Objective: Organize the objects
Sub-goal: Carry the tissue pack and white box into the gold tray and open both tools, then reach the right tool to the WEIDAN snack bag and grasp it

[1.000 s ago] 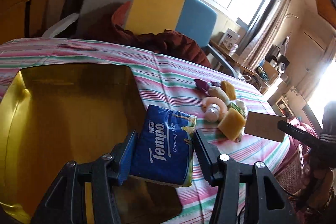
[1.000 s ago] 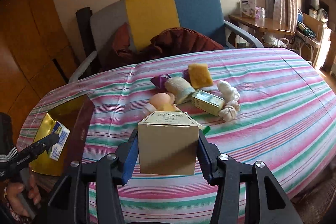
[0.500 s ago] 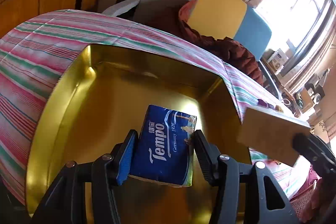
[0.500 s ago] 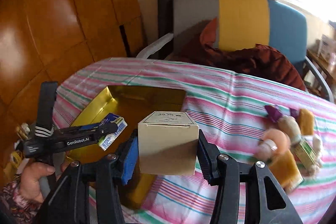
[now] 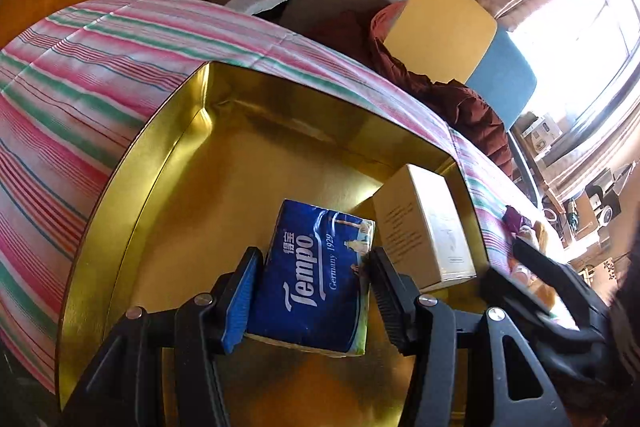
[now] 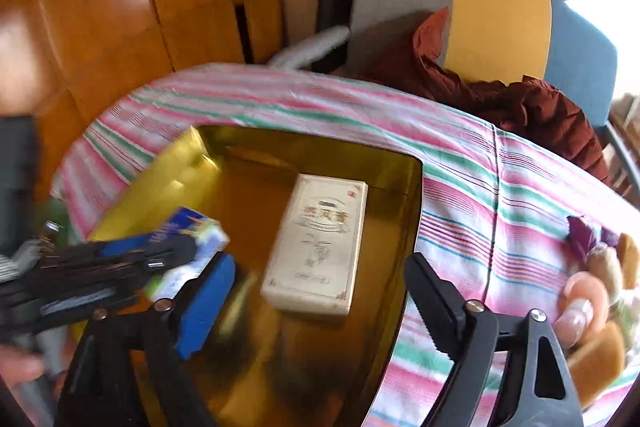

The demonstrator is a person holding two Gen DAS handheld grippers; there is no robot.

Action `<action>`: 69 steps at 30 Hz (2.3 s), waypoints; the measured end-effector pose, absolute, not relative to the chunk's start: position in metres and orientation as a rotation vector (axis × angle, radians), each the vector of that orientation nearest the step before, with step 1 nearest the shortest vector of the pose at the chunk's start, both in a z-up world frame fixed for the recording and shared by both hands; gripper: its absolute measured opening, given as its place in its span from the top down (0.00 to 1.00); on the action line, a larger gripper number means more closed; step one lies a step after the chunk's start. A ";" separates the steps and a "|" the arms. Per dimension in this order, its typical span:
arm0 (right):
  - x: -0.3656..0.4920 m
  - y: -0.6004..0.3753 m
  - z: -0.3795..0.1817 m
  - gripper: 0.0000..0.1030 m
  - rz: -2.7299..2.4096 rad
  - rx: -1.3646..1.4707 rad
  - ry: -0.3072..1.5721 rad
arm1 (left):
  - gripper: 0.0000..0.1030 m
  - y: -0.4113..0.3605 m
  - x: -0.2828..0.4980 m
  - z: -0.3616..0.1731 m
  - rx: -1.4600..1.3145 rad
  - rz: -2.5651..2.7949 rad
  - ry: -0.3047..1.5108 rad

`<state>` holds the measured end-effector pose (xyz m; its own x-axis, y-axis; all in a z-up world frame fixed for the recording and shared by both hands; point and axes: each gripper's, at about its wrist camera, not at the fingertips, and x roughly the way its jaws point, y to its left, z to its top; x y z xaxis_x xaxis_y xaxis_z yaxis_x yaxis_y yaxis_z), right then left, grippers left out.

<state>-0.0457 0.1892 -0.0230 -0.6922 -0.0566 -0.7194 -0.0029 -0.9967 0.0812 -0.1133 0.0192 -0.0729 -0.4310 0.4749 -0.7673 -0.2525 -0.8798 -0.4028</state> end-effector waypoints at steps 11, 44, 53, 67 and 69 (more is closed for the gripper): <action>0.024 0.223 -0.004 0.03 -3.015 1.022 -0.254 | 0.35 0.005 -0.114 -0.065 -1.306 2.464 -0.410; 0.113 0.355 -0.063 0.02 -3.166 1.382 -0.546 | 0.35 0.154 0.022 -0.032 -1.080 2.052 -0.060; 0.096 0.412 -0.052 0.02 -3.262 1.298 -0.587 | 0.35 0.164 0.036 -0.032 -1.069 2.037 -0.040; 0.117 0.375 -0.063 0.02 -2.973 1.196 -0.619 | 0.35 0.164 0.036 -0.041 -1.097 2.044 -0.048; 0.126 0.385 -0.055 0.02 -3.094 1.183 -0.538 | 0.35 0.164 0.037 -0.041 -1.097 2.040 -0.050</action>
